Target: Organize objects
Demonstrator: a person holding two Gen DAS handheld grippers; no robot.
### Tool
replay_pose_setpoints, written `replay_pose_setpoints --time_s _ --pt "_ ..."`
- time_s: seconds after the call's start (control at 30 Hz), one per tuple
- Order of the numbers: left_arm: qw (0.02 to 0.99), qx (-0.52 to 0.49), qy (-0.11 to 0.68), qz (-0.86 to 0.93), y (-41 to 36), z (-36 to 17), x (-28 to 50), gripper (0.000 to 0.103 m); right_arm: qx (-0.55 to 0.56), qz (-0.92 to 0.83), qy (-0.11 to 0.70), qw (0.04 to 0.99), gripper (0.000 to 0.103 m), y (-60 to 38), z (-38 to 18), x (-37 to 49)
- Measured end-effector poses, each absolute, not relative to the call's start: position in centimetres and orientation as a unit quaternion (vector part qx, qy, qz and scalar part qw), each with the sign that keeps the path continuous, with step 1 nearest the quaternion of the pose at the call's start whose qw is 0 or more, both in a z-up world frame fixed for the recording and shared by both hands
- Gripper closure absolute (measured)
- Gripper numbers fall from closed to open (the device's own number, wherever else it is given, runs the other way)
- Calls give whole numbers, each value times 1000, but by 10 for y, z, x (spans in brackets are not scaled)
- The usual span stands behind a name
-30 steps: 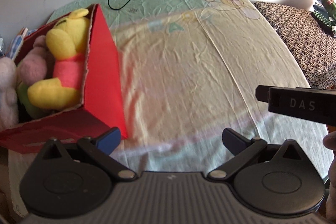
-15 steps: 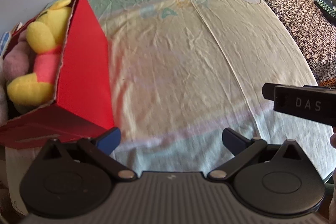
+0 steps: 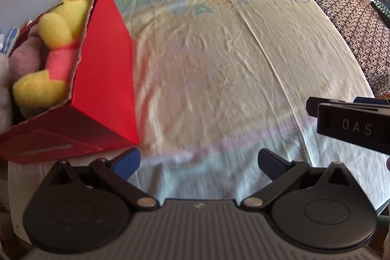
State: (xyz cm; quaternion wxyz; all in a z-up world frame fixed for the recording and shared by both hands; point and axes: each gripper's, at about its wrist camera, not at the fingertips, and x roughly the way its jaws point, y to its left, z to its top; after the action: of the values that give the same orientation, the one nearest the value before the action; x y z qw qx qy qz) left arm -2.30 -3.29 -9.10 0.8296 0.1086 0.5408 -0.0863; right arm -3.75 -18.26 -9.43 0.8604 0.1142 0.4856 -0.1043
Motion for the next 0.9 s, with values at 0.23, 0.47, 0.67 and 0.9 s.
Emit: replay_pose_setpoints --time_s 0.23,0.47,0.67,0.9 --pt "834 96 540 -62 -7 -89 -32 0 99 -75 488 864 30 -156 -94 -34" --pt "841 67 537 -27 41 -82 -41 0 69 -29 495 866 30 -108 -89 -26" --pt "841 53 537 -17 77 -80 -44 0 55 -14 500 864 30 -71 -84 -26" --pt "844 51 534 -13 111 -75 -48 0 55 -10 497 866 30 -37 -78 -29"
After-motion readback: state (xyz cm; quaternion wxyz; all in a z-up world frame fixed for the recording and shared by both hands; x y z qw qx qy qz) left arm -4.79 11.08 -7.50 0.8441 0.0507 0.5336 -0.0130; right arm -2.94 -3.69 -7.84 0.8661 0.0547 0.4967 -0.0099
